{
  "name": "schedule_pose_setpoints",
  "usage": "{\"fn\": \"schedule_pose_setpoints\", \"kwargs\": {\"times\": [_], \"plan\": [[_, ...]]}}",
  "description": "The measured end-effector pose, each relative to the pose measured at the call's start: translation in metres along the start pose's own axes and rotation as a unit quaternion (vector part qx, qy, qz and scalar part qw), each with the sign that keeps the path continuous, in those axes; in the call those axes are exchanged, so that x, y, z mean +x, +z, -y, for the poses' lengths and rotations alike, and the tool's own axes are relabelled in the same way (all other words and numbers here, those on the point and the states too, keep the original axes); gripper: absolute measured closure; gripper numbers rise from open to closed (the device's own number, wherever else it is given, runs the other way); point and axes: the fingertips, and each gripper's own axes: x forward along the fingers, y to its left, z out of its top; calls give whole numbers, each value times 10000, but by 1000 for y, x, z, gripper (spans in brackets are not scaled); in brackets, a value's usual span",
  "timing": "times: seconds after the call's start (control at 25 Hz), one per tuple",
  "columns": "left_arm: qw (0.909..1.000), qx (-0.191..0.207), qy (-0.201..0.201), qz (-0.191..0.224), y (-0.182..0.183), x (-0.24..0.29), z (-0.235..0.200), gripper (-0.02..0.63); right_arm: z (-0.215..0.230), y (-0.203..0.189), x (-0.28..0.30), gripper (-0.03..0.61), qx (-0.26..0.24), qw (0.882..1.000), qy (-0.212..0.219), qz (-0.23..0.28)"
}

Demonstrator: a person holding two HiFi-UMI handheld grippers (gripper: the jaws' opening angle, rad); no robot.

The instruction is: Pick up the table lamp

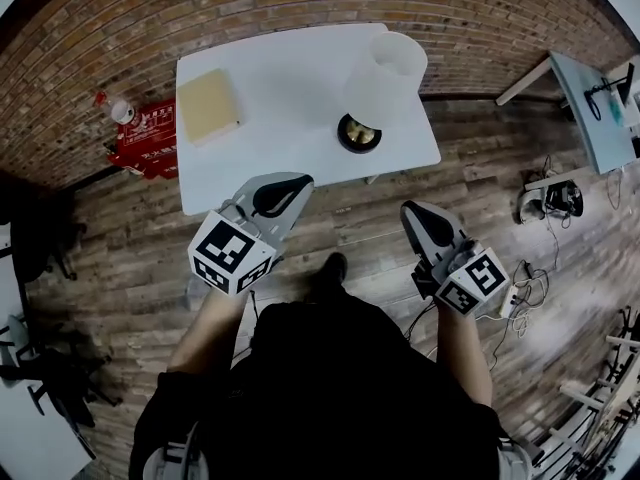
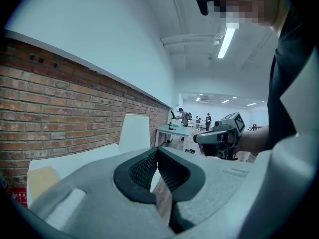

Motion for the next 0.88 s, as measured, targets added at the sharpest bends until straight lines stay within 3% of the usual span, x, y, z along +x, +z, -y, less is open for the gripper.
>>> {"fn": "schedule_pose_setpoints", "kwargs": {"times": [0.16, 0.44, 0.6, 0.88], "plan": [[9999, 26, 72, 90, 9, 27, -2, 606, 34, -2, 10, 563, -76, 9999, 123, 86], [9996, -167, 101, -223, -19, 60, -27, 606, 77, -26, 35, 563, -3, 9989, -459, 47], [9987, 369, 177, -292, -14, 76, -49, 606, 84, -38, 52, 563, -213, 9981, -572, -111], [9983, 468, 97, -346, -22, 101, -67, 606, 102, -48, 86, 563, -200, 9976, -659, 1]]}}
